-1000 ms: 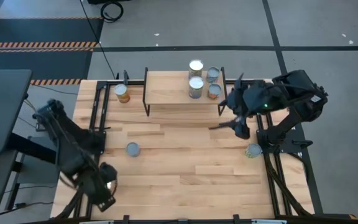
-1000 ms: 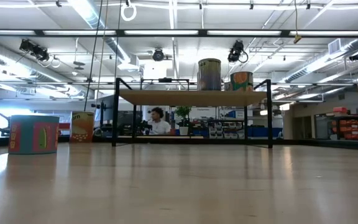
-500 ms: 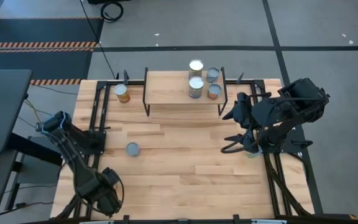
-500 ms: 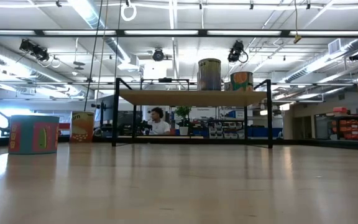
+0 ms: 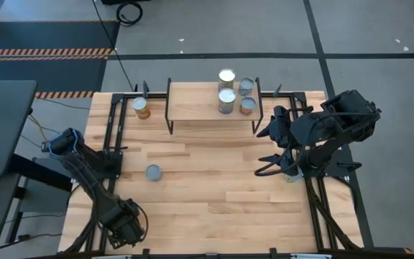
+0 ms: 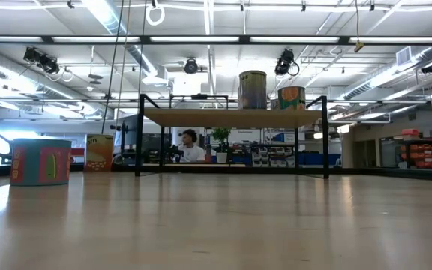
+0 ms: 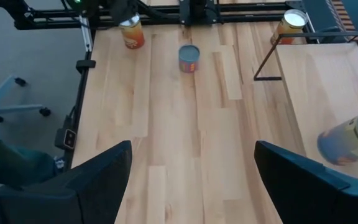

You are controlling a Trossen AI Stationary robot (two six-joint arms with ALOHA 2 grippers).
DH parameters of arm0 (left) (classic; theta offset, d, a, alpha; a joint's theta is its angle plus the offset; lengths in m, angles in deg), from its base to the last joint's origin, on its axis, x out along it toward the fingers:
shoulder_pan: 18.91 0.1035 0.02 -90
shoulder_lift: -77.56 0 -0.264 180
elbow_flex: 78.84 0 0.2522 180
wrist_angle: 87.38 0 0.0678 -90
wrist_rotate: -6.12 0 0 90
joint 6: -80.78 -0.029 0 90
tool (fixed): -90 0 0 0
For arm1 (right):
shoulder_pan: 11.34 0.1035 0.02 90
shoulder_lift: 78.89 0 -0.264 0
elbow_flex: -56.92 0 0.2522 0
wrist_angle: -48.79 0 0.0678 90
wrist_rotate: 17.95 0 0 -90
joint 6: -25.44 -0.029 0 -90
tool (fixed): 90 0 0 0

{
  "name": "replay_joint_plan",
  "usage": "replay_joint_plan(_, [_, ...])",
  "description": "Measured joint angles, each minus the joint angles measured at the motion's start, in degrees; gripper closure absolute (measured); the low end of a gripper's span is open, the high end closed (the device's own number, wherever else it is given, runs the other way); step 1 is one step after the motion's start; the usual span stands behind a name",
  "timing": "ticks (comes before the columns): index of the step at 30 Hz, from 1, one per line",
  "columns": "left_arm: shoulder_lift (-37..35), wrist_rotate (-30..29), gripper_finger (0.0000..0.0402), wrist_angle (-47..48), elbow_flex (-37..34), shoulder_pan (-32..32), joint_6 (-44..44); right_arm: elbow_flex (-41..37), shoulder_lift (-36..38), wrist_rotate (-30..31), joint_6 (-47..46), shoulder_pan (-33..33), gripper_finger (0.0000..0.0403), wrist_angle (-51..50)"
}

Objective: Pick and place cans onto a shelf
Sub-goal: Put the bottom canned corn on the shelf

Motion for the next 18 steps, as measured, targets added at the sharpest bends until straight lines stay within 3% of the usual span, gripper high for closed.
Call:
replay_joint_plan(5, [0.0,0.5,0.0047,-3.4,-5.1,1.0,-3.7,0.0,0.0,0.0,1.5,-0.1,0.0057,0.0])
replay_joint_plan(18, [0.0,-10.8,0.0047,-7.1,-4.6,8.3,-9.7,0.0,0.0,-1.0,2.9,-3.1,0.0057,0.0])
